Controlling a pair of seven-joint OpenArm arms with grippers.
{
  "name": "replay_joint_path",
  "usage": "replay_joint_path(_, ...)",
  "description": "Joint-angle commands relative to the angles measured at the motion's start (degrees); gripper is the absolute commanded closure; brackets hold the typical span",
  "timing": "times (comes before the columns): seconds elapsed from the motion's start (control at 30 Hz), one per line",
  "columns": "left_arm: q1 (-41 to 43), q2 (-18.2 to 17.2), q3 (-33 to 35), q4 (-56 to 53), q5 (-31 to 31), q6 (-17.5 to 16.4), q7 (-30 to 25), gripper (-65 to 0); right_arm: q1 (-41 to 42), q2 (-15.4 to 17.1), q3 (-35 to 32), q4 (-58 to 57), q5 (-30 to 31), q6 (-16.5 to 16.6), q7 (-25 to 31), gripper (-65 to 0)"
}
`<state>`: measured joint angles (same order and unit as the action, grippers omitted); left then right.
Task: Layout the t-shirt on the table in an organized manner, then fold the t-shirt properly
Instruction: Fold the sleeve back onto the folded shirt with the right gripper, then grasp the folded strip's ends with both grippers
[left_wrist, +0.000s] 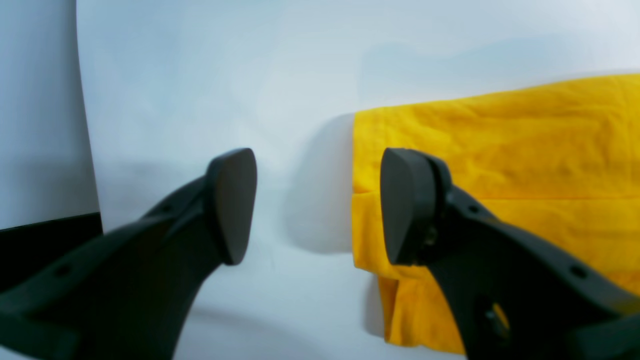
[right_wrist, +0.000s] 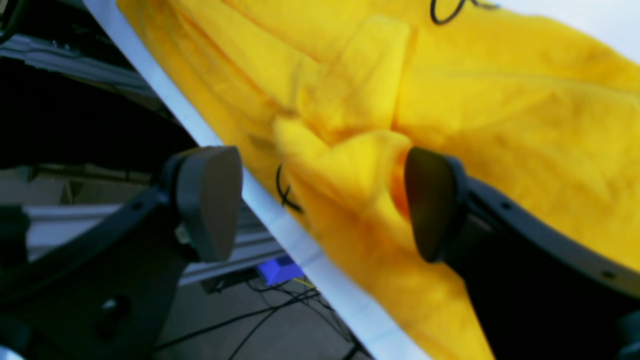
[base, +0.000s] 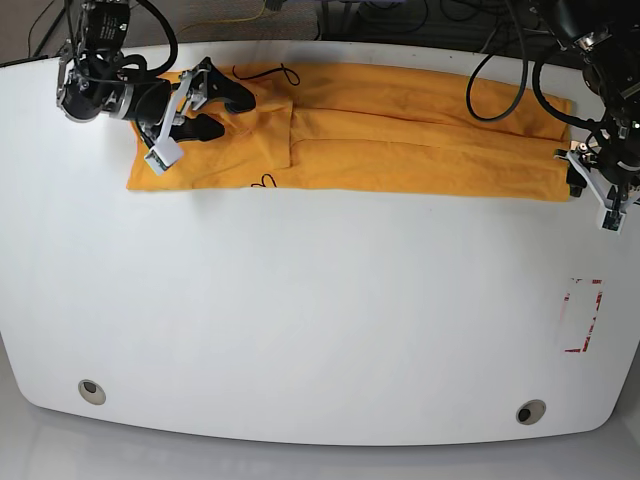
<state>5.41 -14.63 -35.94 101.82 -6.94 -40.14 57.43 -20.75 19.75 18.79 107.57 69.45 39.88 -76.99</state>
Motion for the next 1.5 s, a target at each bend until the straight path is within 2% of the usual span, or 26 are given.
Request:
replay_joint_path(0.0, -0.7, -1.0, -0.1, 0.8, -0.3, 0.1, -1.0, -36.7, 0.2, 1.2, 0.8, 1.1, 3.6, 0.1, 1.0, -48.8)
replay_joint_path(0.1, -0.7, -1.0, -0.1, 0.8, -0.3, 0.1, -1.0, -36.7, 0.3, 1.5, 0.9, 1.1, 5.3, 0.1, 1.1, -48.8)
replay_joint_path(0.23, -0.7, -1.0, -0.1, 0.8, -0.3, 0.1, -1.0, -36.7, 1.5, 1.0, 2.3, 1.0, 4.4, 0.1, 1.3, -48.8)
replay_joint_path(0.33, -0.7, -1.0, -0.1, 0.9, -0.3, 0.1, -1.0, -36.7, 1.9, 0.3, 3.2, 0.8, 1.8, 0.1, 1.3, -48.8)
replay_joint_path(0.57, -0.4, -0.7, -0.6, 2.8, -0.5, 0.1, -0.9, -36.7, 1.6, -4.1, 4.6, 1.2, -6.3, 0.1, 1.3, -48.5)
replay_joint_path(0.67, 2.0, 0.4, -1.1, 5.2, -0.8, 0.1, -0.9, -36.5, 1.1, -4.9, 4.6, 2.5, -8.7, 0.1, 1.3, -43.8)
replay_joint_path(0.87, 4.7, 4.4, -3.8, 8.8, -0.5, 0.1, -1.2, -36.5, -0.9, -5.0, 4.6, 5.1, -10.2, 0.1, 1.3, -21.4)
replay_joint_path(0.97, 5.5, 5.1, -4.9, 8.6, 0.0, 0.1, -1.4, -34.6, -0.9, -5.0, 4.6, 4.9, -10.5, 0.1, 1.4, -15.1)
replay_joint_path(1.07, 6.6, 6.0, -5.2, 8.6, 1.5, 0.1, -2.4, -27.8, -1.4, -4.7, 4.6, 4.8, -11.7, 0.1, 2.9, -13.5)
replay_joint_path(1.2, 7.6, 8.6, -5.2, 8.1, 3.4, 0.1, -5.0, -20.1, -2.2, -4.6, 4.6, 4.8, -17.8, 0.1, 5.6, -14.7)
replay_joint_path(1.47, 7.7, 9.3, -3.1, 5.3, 5.4, 0.1, -5.1, -19.0, -2.1, -5.2, 4.5, 4.4, -31.7, 0.1, 8.9, -14.4)
